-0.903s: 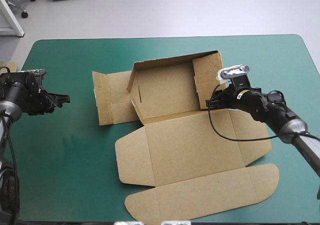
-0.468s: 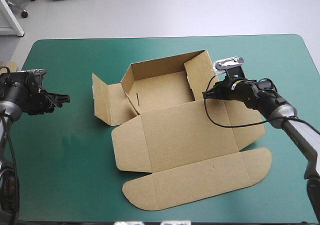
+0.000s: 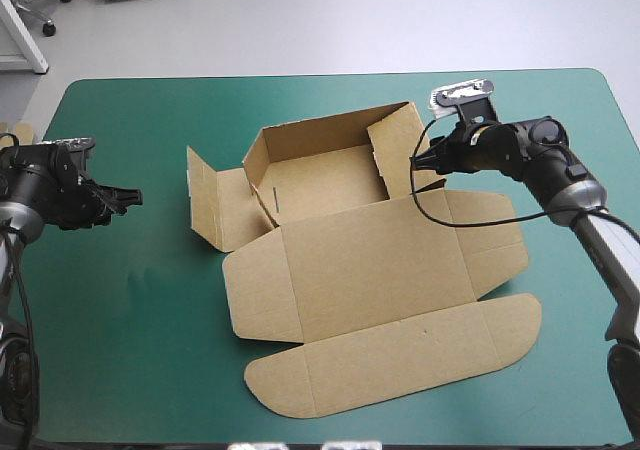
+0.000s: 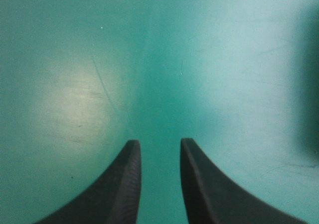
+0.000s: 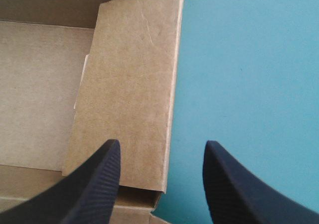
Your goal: Fold the box
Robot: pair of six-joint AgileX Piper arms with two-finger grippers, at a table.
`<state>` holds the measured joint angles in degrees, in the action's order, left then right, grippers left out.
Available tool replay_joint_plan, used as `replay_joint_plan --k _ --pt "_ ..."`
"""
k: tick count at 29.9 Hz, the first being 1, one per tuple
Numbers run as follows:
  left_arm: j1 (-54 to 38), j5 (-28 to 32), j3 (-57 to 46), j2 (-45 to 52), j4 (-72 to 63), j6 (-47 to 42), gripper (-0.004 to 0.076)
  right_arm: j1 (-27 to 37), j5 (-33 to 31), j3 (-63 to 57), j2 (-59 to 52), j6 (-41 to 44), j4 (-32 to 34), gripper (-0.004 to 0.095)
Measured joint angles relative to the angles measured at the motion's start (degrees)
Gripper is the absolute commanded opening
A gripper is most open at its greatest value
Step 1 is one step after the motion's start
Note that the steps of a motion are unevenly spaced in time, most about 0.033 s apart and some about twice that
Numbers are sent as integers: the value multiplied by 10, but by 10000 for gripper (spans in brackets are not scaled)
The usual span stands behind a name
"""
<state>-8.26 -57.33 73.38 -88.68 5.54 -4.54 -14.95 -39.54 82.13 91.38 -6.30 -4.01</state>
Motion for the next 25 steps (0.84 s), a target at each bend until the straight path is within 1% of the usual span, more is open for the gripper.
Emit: replay_joint_plan --k 3,5,7,11,12,18,25 --pt "0 0 0 0 -1 1 197 0 -53 48 -1 0 -1 496" --pt "0 0 0 0 -2 2 197 0 -91 86 -1 -1 -1 518" --pt "0 0 0 0 -4 2 197 2 -124 130 -1 -4 -1 573" --pt "0 -1 0 0 -6 4 197 2 -168 208 2 -16 0 730" --pt "0 -1 0 0 -6 4 197 2 -181 227 5 -17 2 745" --pt "0 -2 0 0 -8 4 197 2 -235 308 50 -21 9 741" --pt "0 -2 0 0 -8 4 197 2 -248 340 132 -21 10 733"
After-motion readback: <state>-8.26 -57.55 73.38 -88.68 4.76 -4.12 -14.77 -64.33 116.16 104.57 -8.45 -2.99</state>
